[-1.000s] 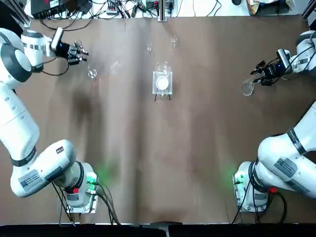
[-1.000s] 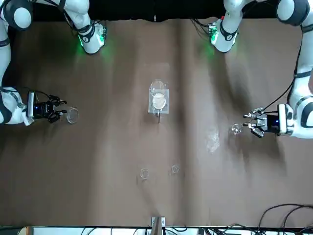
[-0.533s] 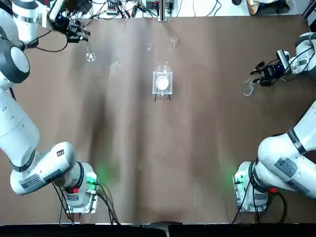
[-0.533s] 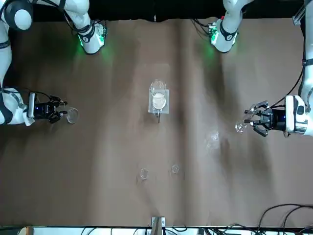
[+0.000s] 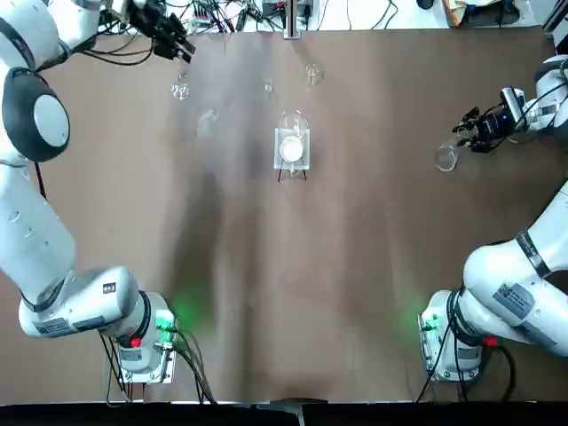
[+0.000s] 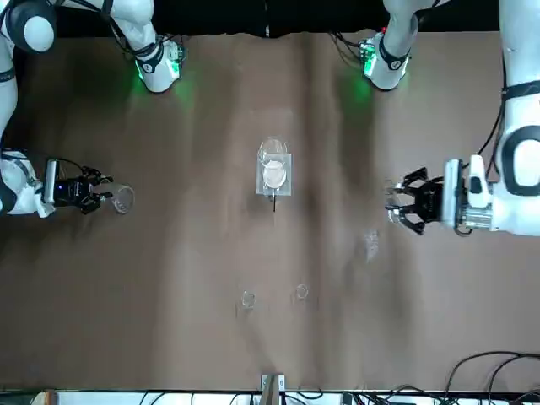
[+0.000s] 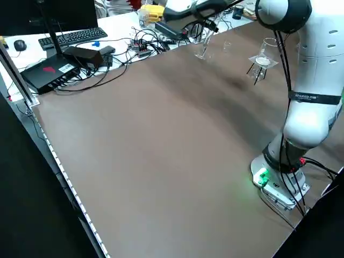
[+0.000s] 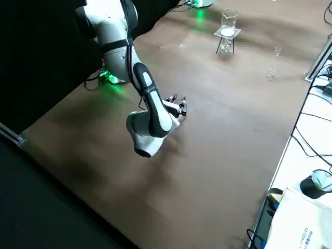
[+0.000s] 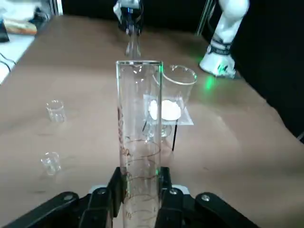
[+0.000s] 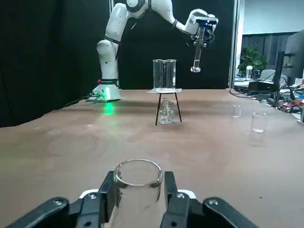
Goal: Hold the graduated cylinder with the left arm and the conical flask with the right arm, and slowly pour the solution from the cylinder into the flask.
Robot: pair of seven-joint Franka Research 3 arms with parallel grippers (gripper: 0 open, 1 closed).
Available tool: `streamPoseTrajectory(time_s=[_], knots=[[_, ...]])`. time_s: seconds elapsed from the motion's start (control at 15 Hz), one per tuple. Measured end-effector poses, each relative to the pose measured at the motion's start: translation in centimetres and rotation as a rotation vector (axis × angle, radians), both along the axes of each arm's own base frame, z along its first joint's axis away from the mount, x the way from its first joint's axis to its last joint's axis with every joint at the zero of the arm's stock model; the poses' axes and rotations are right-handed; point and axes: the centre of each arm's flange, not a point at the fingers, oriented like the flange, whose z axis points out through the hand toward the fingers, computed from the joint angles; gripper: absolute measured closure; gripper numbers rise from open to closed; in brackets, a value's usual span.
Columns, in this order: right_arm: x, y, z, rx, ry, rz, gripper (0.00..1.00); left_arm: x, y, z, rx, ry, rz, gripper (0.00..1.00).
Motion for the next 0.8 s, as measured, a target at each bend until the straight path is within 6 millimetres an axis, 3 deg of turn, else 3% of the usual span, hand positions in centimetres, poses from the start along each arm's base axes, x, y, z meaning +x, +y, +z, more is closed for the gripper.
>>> streamPoseTrajectory(time_s=[0.13,0.2,0.8], knots=[[0.0,-0.1,0.0,-0.001,-0.001,-0.001,0.54,-0.3,-3.1,0.6,0.068,-0.002,-0.006,0.66],[0.1,-0.1,0.1,-0.002,-0.002,-0.001,0.54,-1.0,-6.0,0.8,0.127,0.01,0.003,0.66],[0.3,-0.3,0.3,-0.013,0.019,-0.003,0.61,-5.0,-17.2,1.7,0.401,0.006,0.024,0.66]])
